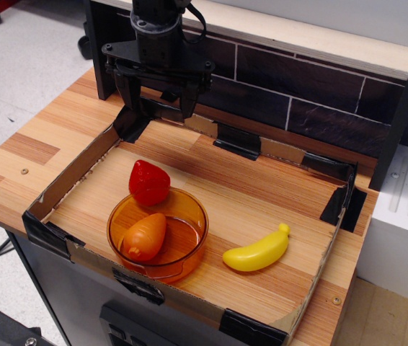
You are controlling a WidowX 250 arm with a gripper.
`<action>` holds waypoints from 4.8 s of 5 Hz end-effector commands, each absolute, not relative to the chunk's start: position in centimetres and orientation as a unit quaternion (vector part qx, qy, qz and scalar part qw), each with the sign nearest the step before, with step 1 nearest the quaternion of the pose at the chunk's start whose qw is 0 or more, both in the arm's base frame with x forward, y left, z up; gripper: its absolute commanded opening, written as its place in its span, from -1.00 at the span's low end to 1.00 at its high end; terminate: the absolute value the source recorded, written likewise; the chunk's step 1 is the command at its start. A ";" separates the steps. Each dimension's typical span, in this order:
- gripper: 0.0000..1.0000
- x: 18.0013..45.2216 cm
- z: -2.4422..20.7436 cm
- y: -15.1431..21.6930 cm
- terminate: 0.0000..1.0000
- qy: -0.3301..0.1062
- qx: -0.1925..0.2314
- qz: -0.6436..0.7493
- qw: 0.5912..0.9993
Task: Take carrot out of pot
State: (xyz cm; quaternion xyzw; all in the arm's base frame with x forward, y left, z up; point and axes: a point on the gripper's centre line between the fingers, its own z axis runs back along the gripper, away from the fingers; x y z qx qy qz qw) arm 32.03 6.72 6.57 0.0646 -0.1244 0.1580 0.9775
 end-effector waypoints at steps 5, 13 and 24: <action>1.00 25.0 9.9 2.3 -1.00 -0.101 0.015 -0.069 0.992; 1.00 20.5 3.0 0.0 -1.00 -0.047 0.014 -0.084 0.995; -1.00 26.5 11.2 0.9 -1.00 -0.139 0.024 0.017 0.990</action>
